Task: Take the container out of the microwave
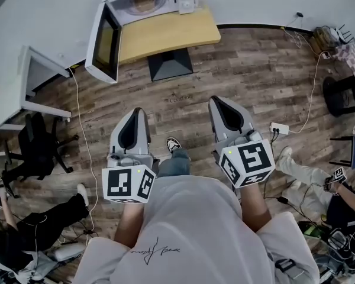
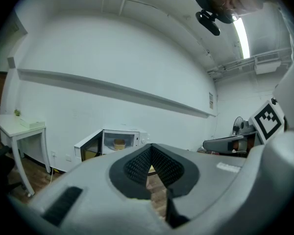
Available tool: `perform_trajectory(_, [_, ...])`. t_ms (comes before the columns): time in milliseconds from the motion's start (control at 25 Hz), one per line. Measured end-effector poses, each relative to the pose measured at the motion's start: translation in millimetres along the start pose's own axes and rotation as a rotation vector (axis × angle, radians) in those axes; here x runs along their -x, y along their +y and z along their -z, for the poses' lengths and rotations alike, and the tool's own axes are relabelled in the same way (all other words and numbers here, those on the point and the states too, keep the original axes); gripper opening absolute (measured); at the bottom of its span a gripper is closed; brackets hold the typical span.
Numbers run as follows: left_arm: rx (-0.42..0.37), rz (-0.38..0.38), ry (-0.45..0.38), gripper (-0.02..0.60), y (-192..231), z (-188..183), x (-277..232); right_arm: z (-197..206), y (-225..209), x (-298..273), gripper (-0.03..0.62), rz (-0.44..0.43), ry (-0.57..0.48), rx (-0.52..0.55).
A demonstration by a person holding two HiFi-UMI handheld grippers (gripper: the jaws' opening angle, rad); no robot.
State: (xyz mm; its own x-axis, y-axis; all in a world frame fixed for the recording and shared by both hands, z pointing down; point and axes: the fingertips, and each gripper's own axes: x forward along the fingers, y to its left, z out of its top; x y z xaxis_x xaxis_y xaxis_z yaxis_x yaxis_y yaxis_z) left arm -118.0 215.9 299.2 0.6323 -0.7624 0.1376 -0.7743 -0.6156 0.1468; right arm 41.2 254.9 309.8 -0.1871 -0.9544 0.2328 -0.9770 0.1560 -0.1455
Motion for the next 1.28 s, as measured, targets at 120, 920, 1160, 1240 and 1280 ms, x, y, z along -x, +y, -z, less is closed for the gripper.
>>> perform_trajectory(120, [-0.002, 0.007, 0.004, 0.002, 21, -10, -24, -15, 0, -35, 0.012, -0.002, -0.013, -0.001])
perform_trajectory(920, [0.013, -0.006, -0.029, 0.0, 98, -34, -75, -45, 5, -126, 0.012, 0.011, -0.012, 0.046])
perform_trajectory(1160, [0.016, -0.024, -0.048, 0.0, 113, -44, -90, -61, -1, -152, 0.012, 0.0, -0.03, 0.074])
perform_trajectory(1240, [0.025, -0.021, -0.055, 0.0, 116, -47, -97, -65, -5, -162, 0.012, -0.005, -0.033, 0.082])
perform_trajectory(1280, [0.03, -0.018, -0.056, 0.0, 118, -49, -102, -68, -8, -168, 0.012, -0.006, -0.035, 0.085])
